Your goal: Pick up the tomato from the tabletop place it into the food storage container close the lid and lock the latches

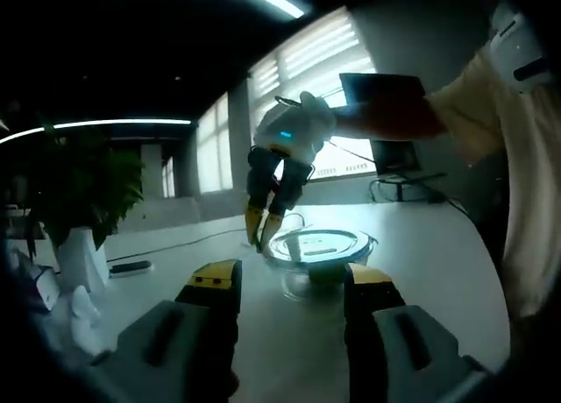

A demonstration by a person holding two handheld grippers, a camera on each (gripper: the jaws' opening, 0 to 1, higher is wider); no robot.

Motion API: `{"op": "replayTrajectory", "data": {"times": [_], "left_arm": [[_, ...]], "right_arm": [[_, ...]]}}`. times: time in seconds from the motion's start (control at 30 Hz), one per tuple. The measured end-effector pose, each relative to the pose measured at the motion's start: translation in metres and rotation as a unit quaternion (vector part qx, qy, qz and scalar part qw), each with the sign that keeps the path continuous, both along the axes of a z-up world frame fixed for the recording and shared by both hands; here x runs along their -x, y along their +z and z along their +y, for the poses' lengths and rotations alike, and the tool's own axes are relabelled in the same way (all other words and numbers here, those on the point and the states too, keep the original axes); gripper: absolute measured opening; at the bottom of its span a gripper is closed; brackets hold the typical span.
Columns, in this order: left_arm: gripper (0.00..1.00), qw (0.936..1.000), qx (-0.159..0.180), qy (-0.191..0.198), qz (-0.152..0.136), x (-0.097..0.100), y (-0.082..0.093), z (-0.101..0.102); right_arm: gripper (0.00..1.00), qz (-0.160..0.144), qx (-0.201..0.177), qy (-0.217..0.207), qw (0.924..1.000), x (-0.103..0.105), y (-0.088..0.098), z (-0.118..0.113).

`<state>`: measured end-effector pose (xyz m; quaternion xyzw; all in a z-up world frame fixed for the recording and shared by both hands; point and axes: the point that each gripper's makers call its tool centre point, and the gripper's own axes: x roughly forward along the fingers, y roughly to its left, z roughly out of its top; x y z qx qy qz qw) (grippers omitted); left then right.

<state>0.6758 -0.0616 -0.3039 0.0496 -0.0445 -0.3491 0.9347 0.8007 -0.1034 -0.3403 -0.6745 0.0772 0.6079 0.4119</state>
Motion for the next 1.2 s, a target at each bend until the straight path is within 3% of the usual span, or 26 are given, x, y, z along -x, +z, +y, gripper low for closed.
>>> {"op": "replayTrajectory", "data": {"times": [0.27, 0.83, 1.03, 1.2], "left_arm": [[0.39, 1.0000, 0.002, -0.001, 0.001, -0.003, -0.001, 0.000], [0.39, 1.0000, -0.002, -0.001, 0.006, -0.004, -0.003, 0.000], [0.39, 1.0000, -0.003, -0.001, 0.005, -0.005, 0.000, -0.002], [0.39, 1.0000, -0.001, -0.002, 0.006, -0.006, 0.002, -0.006]], "right_arm": [[0.00, 0.011, 0.007, -0.010, 0.9999, 0.000, -0.001, -0.001], [0.08, -0.017, -0.015, 0.007, 0.9997, -0.005, 0.004, 0.001], [0.09, -0.026, -0.023, -0.003, 0.9994, -0.012, 0.009, -0.008], [0.09, -0.024, -0.054, -0.019, 0.9981, -0.014, 0.023, -0.010]]}}
